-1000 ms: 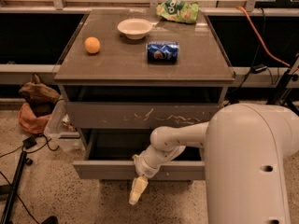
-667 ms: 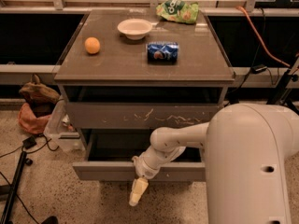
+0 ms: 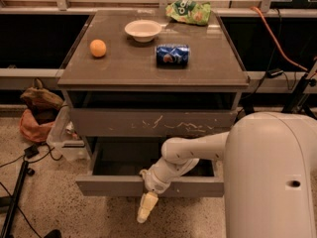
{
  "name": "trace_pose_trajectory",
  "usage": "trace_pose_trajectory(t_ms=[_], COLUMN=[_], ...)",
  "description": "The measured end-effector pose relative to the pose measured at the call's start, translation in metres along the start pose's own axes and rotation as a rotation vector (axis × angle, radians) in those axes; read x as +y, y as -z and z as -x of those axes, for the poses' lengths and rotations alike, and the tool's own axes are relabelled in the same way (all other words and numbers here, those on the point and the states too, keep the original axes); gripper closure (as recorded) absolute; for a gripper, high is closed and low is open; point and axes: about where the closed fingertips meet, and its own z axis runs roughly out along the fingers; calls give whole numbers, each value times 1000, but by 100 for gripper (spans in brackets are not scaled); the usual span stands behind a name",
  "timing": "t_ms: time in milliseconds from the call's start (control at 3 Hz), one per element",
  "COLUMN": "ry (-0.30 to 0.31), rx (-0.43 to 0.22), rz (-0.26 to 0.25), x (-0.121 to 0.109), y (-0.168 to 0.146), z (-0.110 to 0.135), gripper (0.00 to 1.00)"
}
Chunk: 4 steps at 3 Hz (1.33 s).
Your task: Open middle drawer
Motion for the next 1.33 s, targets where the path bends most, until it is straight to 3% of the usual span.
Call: trace_pose_trajectory(t_ms=[333,1000,1333], ry=[-14,-16,-36], rx=[-49,-50,-49], rz=[-2,11,28], x=[15,18,30], y=[-6,-7,-9], z=[5,6,2], gripper=[0,0,0])
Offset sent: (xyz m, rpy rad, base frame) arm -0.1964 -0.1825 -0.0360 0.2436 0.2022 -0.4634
